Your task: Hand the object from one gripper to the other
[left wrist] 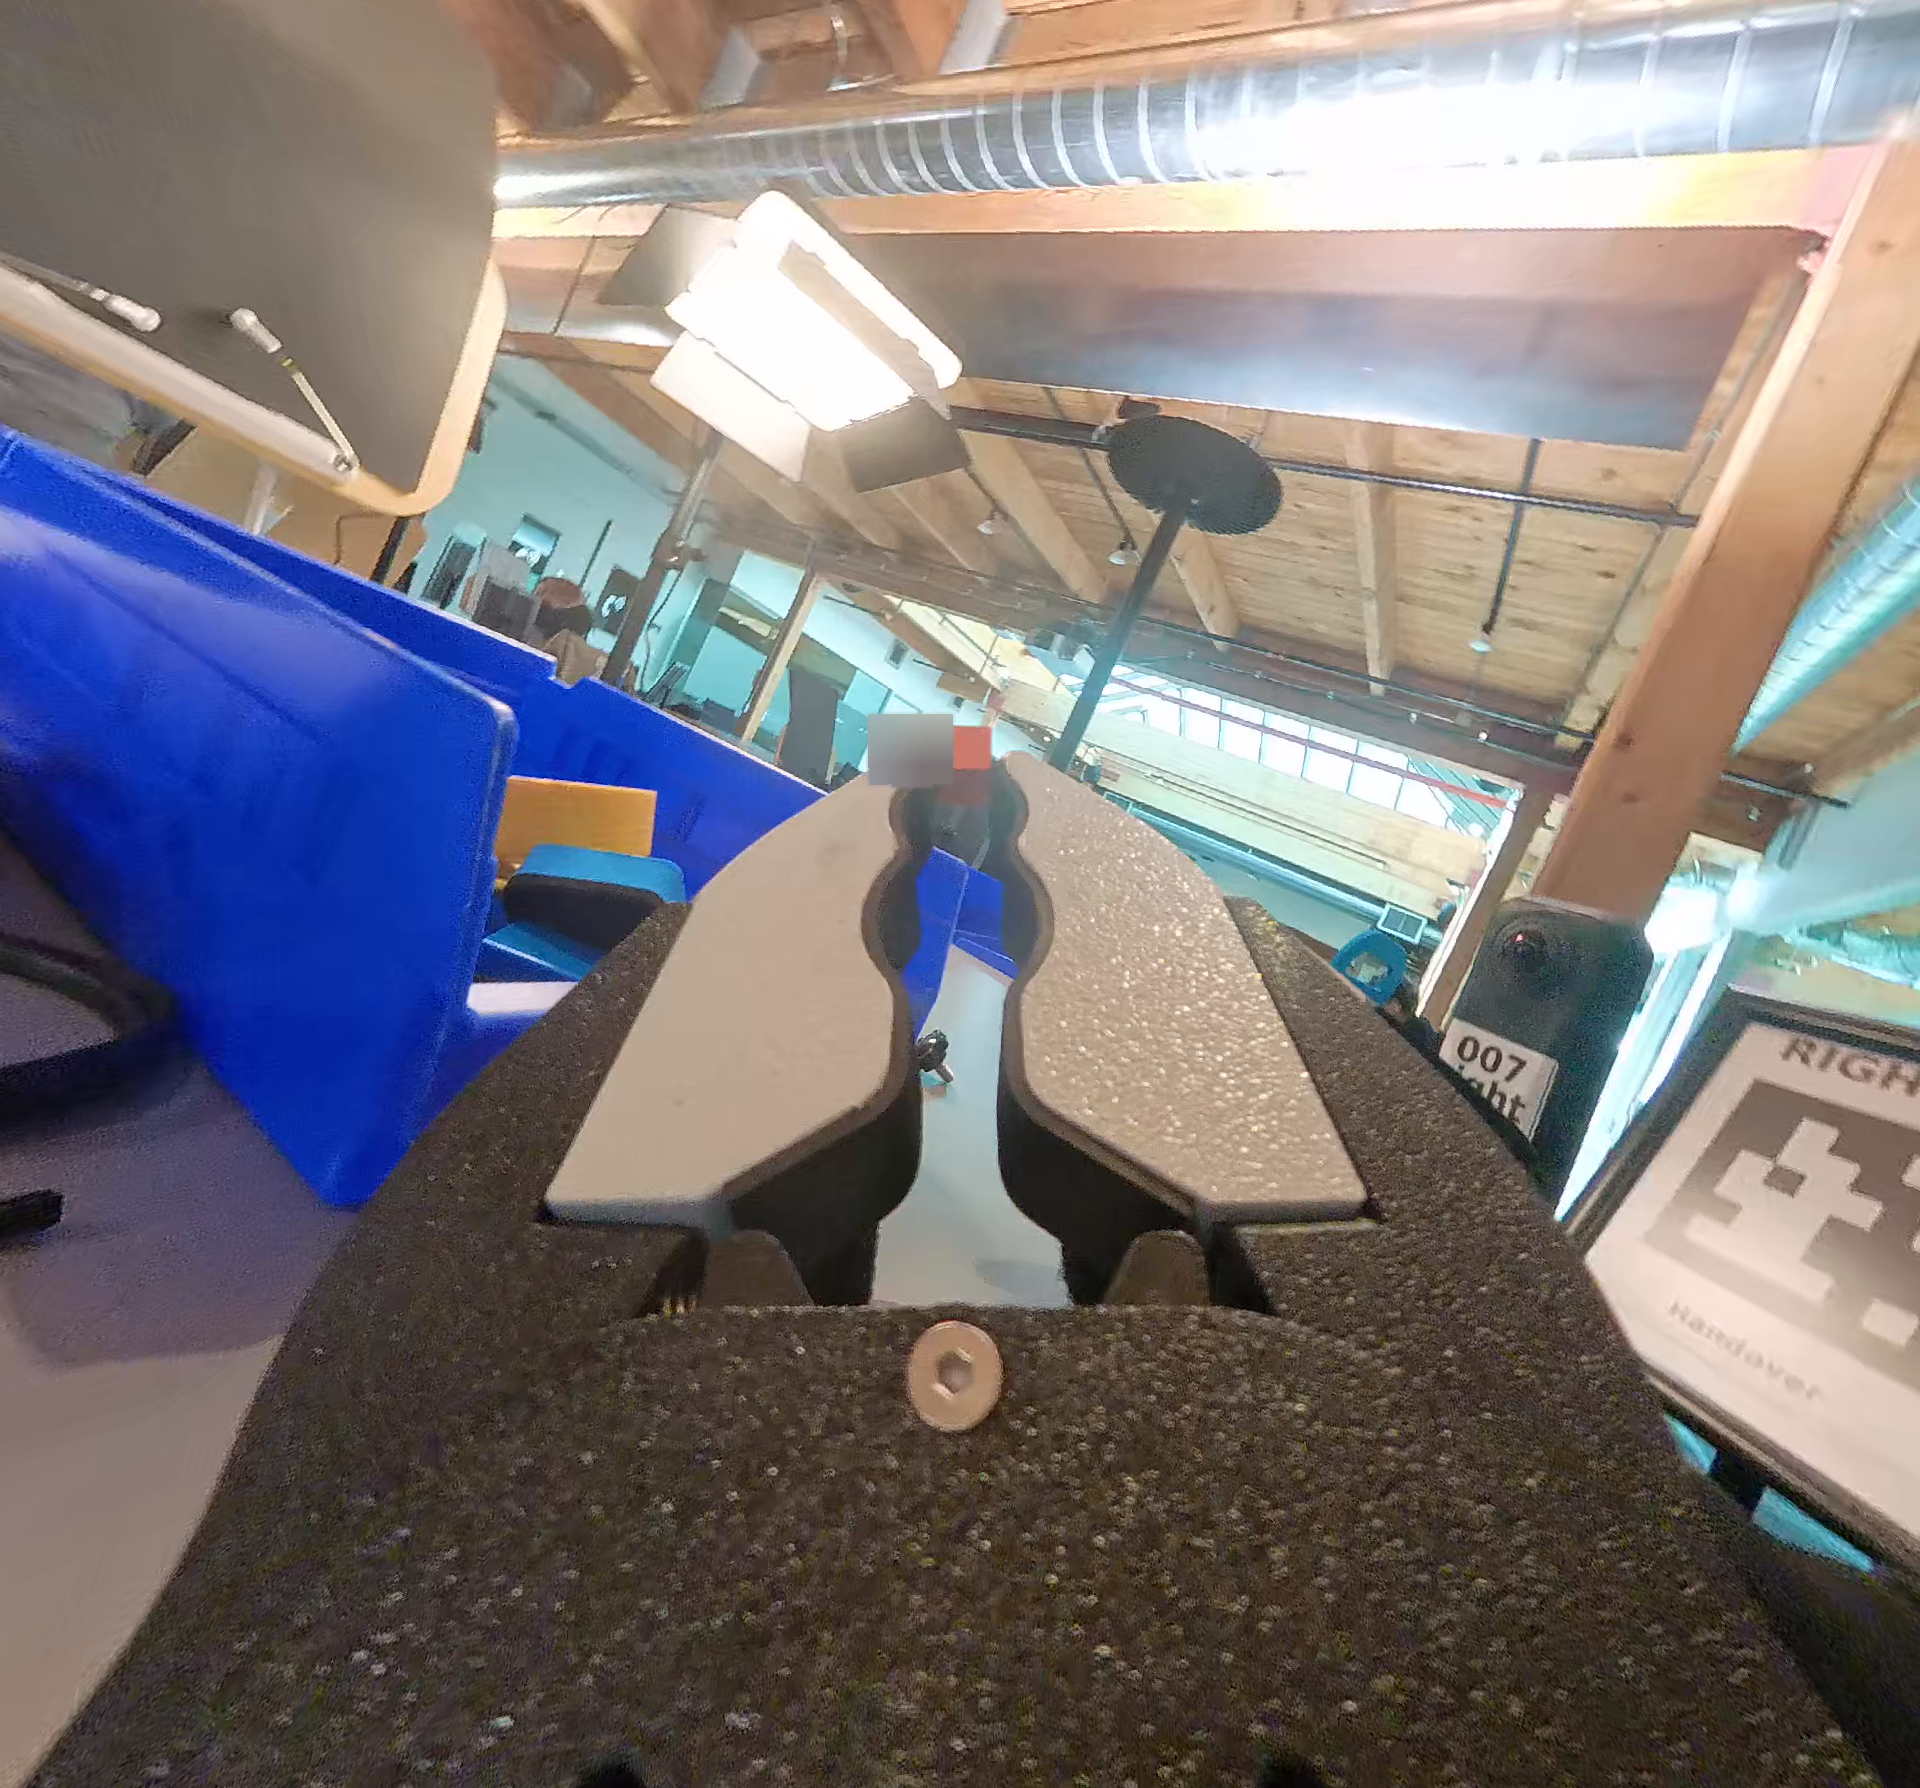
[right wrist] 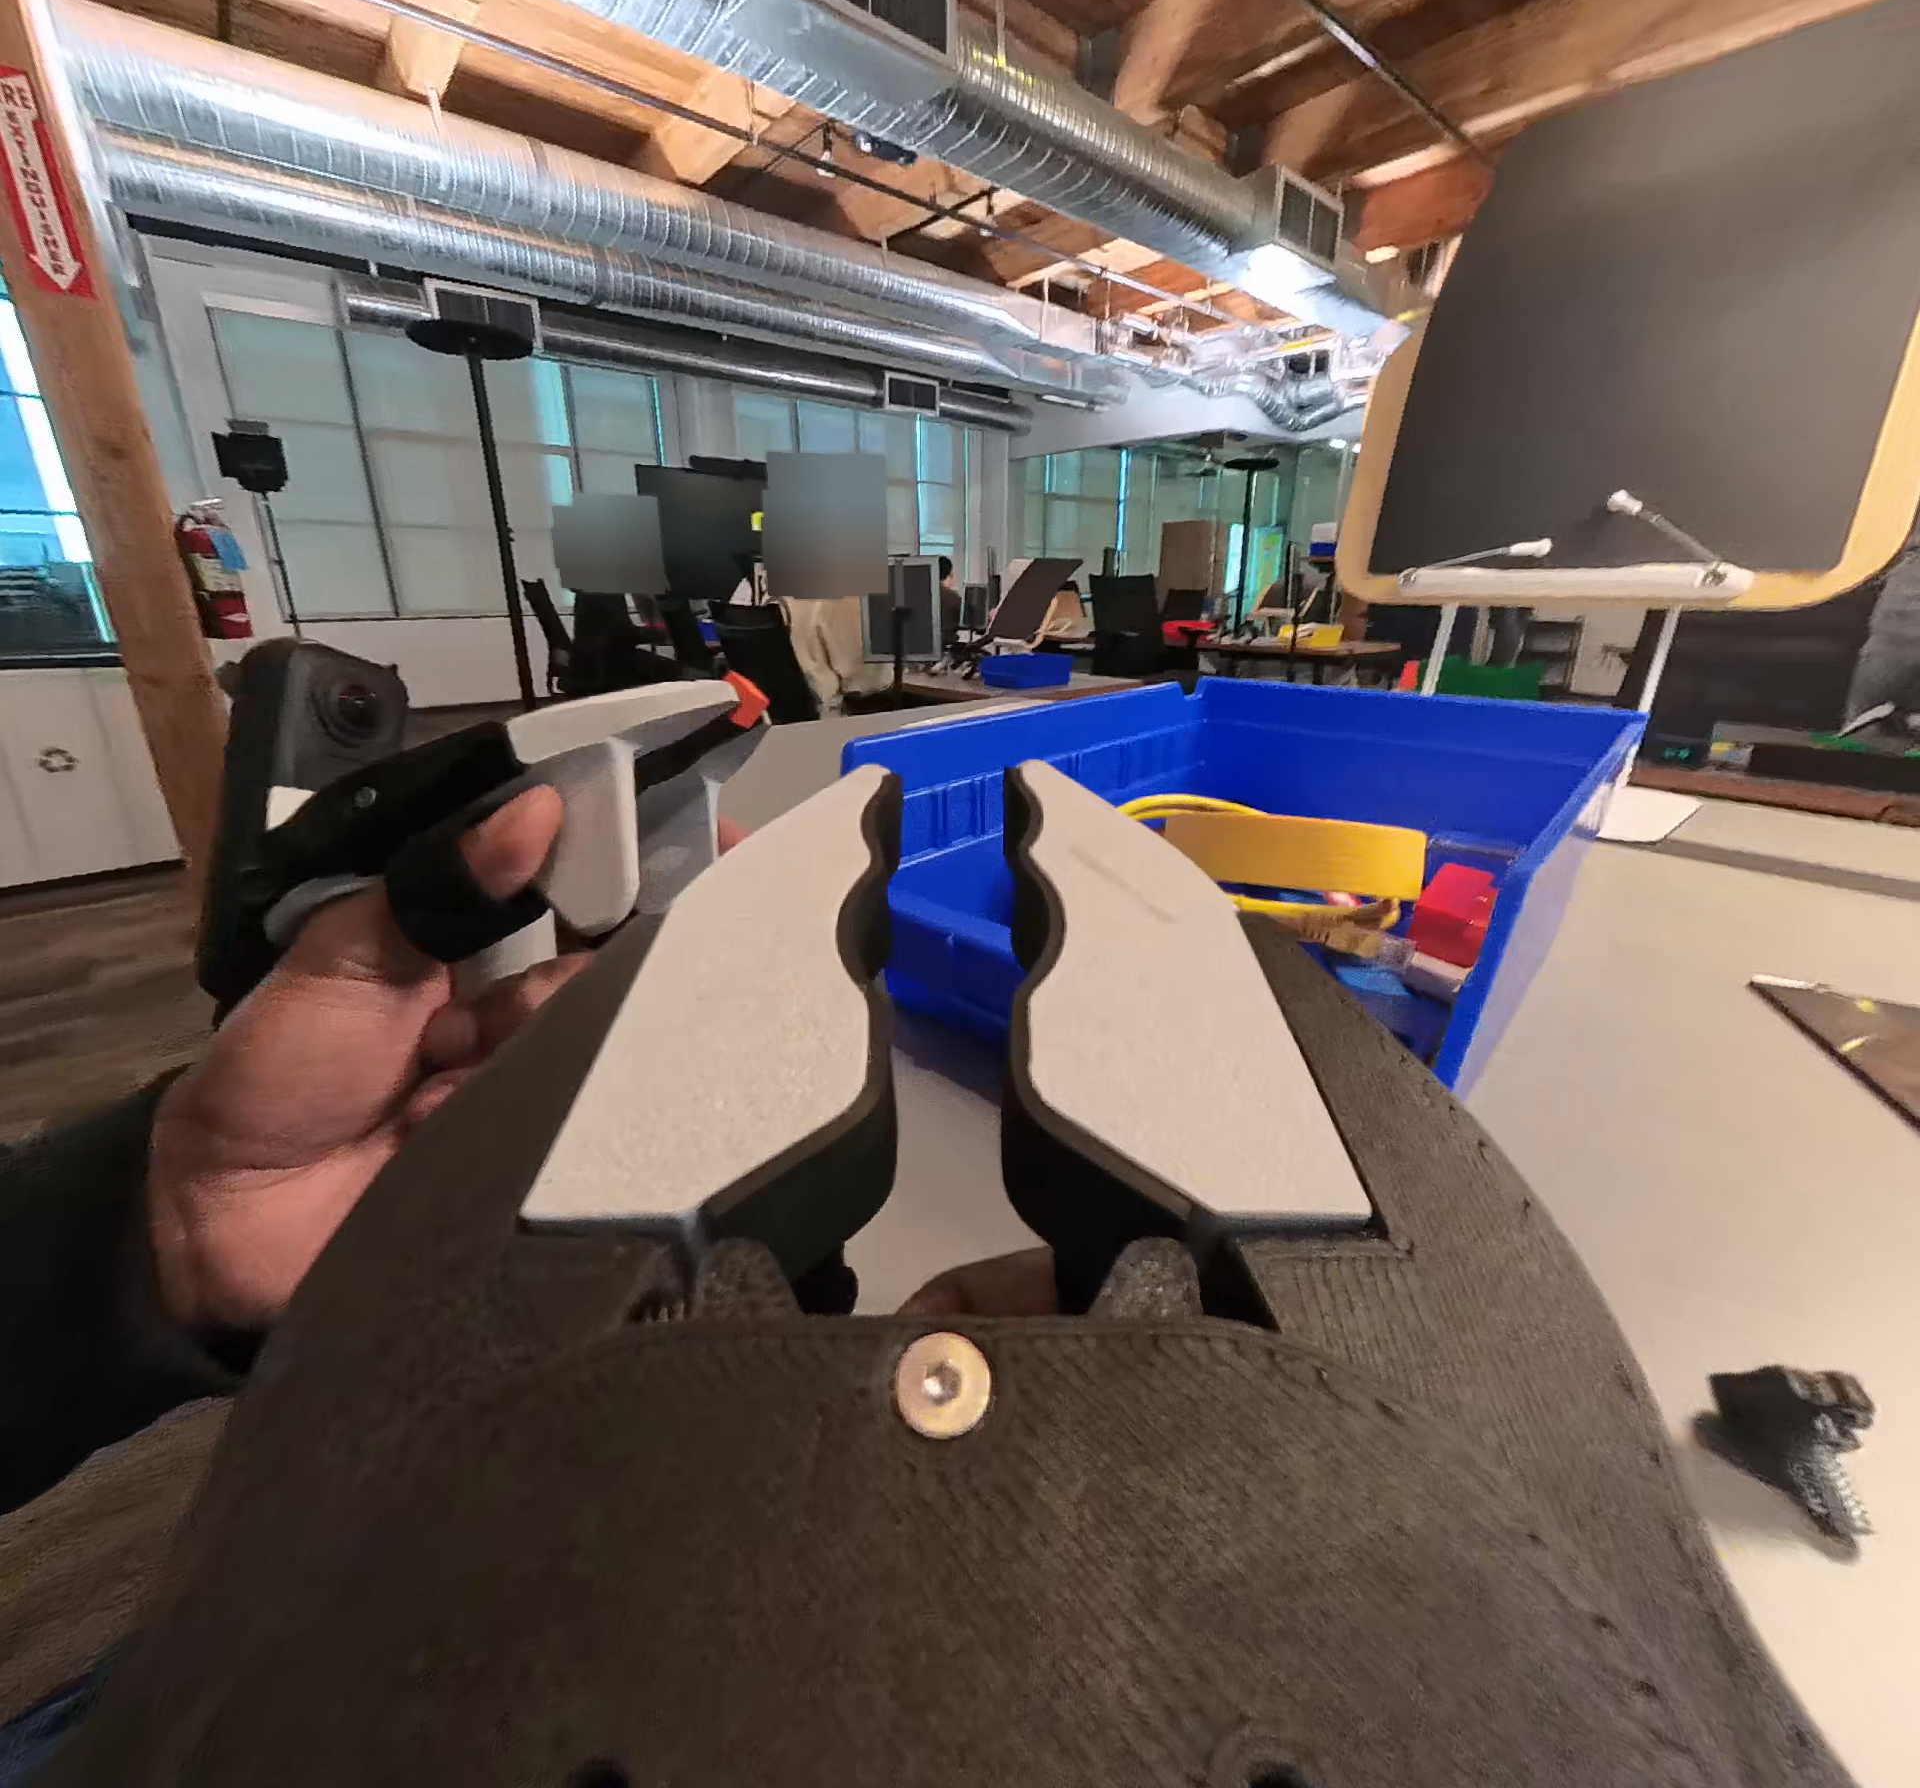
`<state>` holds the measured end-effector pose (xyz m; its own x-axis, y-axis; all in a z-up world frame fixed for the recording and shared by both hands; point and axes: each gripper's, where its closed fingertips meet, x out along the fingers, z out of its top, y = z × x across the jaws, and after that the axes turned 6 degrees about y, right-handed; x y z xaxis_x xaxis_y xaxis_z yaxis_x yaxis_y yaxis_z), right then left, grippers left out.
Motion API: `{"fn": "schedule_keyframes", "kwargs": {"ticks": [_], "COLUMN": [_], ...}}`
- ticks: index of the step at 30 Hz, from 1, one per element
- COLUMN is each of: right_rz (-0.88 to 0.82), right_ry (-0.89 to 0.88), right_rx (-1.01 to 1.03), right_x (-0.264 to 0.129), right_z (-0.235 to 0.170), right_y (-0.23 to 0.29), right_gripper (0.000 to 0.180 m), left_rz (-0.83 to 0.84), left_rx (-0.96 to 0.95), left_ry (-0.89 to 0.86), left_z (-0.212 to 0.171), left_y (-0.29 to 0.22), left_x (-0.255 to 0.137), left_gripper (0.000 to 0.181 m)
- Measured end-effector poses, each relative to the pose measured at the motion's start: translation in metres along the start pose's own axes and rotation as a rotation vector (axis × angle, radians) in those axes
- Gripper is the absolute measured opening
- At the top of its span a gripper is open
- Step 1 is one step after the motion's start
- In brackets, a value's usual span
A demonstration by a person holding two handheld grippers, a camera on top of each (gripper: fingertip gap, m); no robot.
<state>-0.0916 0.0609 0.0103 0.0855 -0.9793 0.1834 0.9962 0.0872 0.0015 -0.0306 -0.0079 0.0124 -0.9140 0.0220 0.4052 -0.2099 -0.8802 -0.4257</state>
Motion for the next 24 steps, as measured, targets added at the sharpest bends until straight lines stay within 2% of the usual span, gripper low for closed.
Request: {"fn": "schedule_keyframes", "kwargs": {"ticks": [10,18,24], "right_rz": [0.031,0.016,0.004], "right_ry": [0.061,0.105,0.107], "right_rx": [-0.008,-0.031,-0.055], "right_x": [0.006,0.011,0.011], "right_z": [-0.01,-0.016,-0.018], "right_y": [0.005,0.006,0.007], "right_gripper": [0.019,0.019,0.019], "left_rz": [0.051,-0.034,-0.015], "left_rx": [-0.053,0.049,-0.005], "left_ry": [0.027,-0.007,0.019], "left_z": [-0.002,-0.008,-0.017], "left_y": [0.004,-0.007,0.002], "left_x": [0.017,-0.004,-0.012], "left_gripper": [0.01,0.01,0.01]}}
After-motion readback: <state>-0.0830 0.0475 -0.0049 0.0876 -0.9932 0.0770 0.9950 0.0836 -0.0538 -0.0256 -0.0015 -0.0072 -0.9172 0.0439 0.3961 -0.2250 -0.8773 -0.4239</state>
